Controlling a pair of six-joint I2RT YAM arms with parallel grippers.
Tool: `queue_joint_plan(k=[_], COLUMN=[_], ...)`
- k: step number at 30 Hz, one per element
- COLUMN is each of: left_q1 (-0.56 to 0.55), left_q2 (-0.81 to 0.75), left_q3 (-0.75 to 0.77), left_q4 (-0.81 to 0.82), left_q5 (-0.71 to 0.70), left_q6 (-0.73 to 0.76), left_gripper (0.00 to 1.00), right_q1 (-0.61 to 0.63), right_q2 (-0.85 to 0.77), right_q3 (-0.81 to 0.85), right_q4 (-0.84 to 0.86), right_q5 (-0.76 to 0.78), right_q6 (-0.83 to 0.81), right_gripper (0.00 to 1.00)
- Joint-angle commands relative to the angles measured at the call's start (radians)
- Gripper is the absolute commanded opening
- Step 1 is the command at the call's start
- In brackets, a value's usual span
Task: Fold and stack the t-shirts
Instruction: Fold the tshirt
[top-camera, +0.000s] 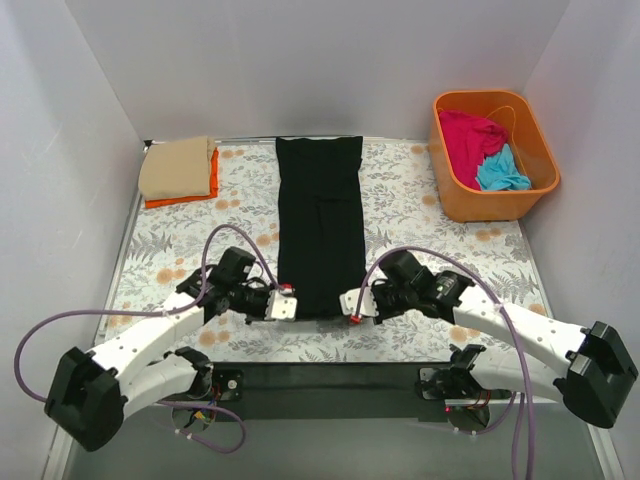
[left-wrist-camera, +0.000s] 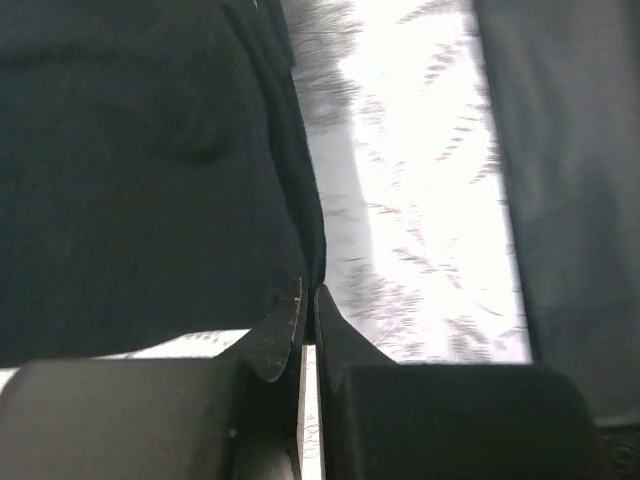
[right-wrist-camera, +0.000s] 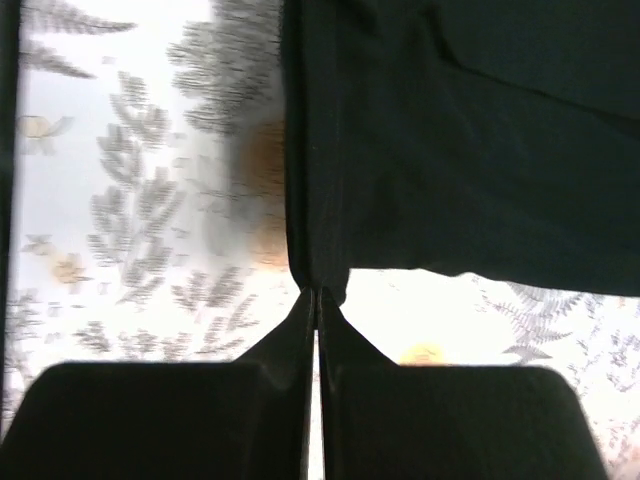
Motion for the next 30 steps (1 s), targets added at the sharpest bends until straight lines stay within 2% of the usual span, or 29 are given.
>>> queue_joint_plan(k=[1,5,7,8,11,12,13,17,20,26,27,28,30], left_q1=[0.111,0.223,0.263,0.275,0.317,0.329,0.344,0.37,0.384,0.39,0.39,0.395,0.398], left_q2=[0.107,0.301,0.373,0.463,0.609,0.71,0.753,0.988,1.09,1.248,1.252,1.254,1.248], left_q3=[0.086,0.217,0.292,0.327,0.488,0.534,0.626,0.821,0.944,1.024,1.025,1.024,1.025], left_q4=[0.131,0.201,0.303,0.324,0.393,0.403,0.41,0.453,0.469,0.52,0.534,0.545,0.551], left_q5=[0.025,0.057,0.05,0.048,0.048,0.056,0.057,0.044,0.035,-0.034,-0.045,-0.05,-0.062], left_q6=[-0.017,0.024,0.015,0.021,0.006,0.004,0.001,-0.002,-0.005,-0.002,-0.028,-0.045,-0.072], left_gripper=[0.0,0.0,0.0,0.0,0.0,0.0,0.0,0.0,0.0,0.03,0.04,0.16,0.23], right_q1=[-0.101,-0.22,-0.267,-0.284,-0.353,-0.37,-0.402,-0.465,-0.489,-0.499,-0.498,-0.499,-0.499], right_q2=[0.057,0.188,0.284,0.321,0.485,0.575,0.621,0.864,0.961,1.137,1.168,1.18,1.194], right_q3=[0.095,0.207,0.294,0.326,0.478,0.527,0.619,0.86,0.999,1.119,1.135,1.155,1.196], right_q4=[0.029,0.052,0.072,0.077,0.1,0.103,0.104,0.101,0.103,0.113,0.124,0.124,0.15], right_q5=[-0.016,-0.056,-0.074,-0.08,-0.106,-0.108,-0.111,-0.123,-0.125,-0.113,-0.096,-0.094,-0.082], right_q6=[-0.07,-0.154,-0.188,-0.198,-0.231,-0.238,-0.241,-0.263,-0.278,-0.275,-0.248,-0.231,-0.193], right_gripper=[0.01,0.01,0.01,0.01,0.01,0.01,0.01,0.01,0.01,0.01,0.1,0.23,0.54])
